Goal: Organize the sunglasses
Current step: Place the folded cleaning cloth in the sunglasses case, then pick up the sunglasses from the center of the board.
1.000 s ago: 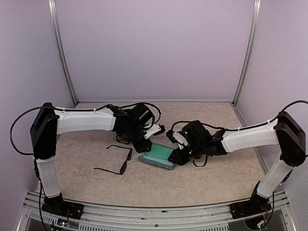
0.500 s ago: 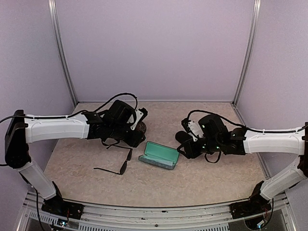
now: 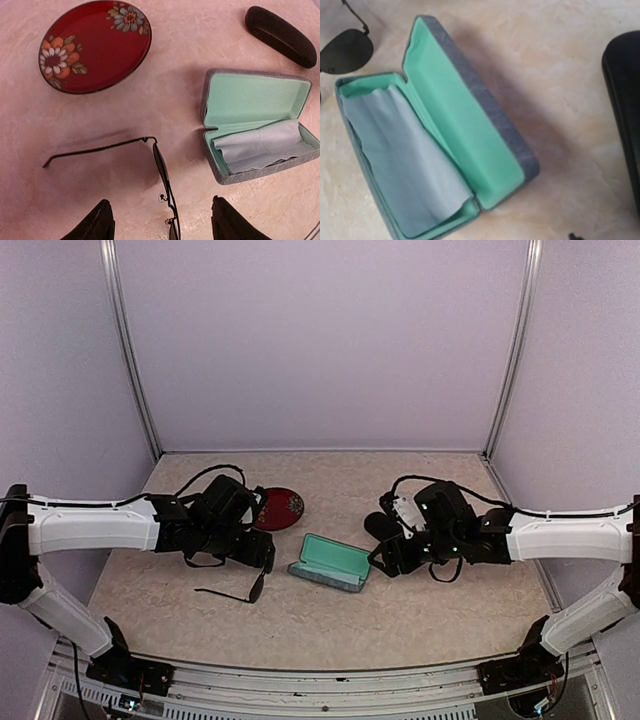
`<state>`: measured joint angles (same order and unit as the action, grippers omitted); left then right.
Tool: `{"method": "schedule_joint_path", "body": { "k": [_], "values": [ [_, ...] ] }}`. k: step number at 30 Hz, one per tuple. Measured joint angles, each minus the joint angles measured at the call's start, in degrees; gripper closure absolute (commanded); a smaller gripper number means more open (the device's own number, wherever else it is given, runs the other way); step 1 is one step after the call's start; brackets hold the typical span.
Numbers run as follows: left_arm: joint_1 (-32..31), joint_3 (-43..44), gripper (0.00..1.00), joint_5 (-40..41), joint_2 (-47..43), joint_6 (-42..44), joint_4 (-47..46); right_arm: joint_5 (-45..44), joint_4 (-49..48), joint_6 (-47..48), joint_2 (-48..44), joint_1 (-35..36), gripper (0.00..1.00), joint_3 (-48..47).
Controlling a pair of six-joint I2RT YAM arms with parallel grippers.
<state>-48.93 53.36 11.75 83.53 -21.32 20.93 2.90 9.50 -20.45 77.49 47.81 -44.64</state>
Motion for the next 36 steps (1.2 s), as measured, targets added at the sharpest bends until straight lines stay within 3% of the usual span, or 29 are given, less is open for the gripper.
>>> {"method": "schedule_joint_path", "body": {
  "k": [5,12,27,36],
  "values": [
    [-0.8,-2.4,0.43,-1.5,0.9,-3.2,0.9,1.1,-1.2,-0.1,1.0,0.0,0.27,0.4],
    [0.4,-2.3,0.58,-5.0,6.4,-3.9,0.5,2.1,-2.3,-0.5,1.3,0.0,0.28,2.3],
    [1.0,0.7,0.99,-8.9,11.3,-1.6,0.5,2.9,-3.5,-1.0,1.4,0.0,0.3,3.0],
    [-3.9,1.6,1.0,-6.6,6.4,3.4,6.8,7.5,-3.9,1.6,2.2,0.3,0.25,0.8]
  ]
}}
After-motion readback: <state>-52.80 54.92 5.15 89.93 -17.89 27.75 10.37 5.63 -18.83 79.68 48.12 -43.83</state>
